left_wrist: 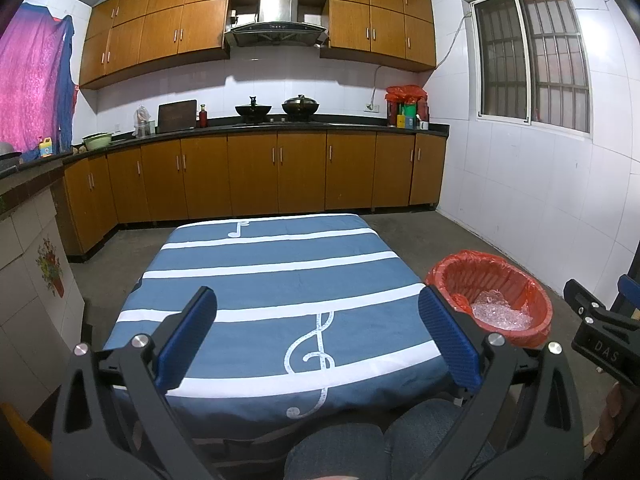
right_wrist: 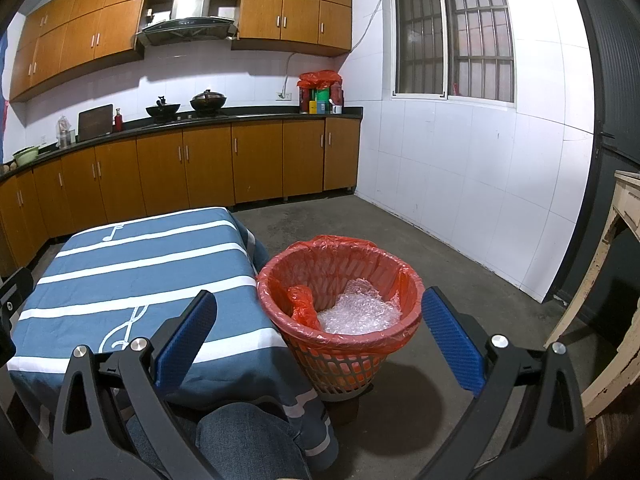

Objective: Collect trash

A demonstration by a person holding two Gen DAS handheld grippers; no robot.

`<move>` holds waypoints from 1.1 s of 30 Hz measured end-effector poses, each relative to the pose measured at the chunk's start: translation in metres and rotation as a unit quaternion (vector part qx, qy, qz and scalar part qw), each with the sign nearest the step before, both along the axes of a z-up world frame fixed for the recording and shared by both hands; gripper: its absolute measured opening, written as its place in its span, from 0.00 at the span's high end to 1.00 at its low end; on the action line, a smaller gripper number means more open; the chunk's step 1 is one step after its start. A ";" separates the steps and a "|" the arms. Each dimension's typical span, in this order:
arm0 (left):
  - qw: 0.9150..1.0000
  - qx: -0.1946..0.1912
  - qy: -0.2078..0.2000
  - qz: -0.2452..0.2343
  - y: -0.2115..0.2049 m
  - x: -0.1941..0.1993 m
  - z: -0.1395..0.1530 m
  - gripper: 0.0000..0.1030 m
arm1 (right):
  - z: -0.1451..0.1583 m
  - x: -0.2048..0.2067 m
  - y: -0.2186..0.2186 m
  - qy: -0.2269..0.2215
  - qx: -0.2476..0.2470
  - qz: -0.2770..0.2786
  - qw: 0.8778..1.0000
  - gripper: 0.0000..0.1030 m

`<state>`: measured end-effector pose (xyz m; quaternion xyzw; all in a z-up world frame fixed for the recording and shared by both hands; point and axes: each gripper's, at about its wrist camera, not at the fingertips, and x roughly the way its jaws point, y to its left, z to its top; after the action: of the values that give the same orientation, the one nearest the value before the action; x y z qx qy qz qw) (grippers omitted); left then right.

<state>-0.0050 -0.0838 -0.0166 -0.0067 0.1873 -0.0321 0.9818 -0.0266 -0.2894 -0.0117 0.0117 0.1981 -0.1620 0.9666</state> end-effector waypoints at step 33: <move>1.000 -0.001 0.006 -0.002 -0.002 0.002 -0.009 0.04 | 0.001 -0.001 -0.001 0.002 0.001 -0.001 1.000 0.02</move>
<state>-0.0034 -0.0859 -0.0251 -0.0072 0.1933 -0.0338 0.9805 -0.0277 -0.2907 -0.0111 0.0122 0.1999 -0.1629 0.9661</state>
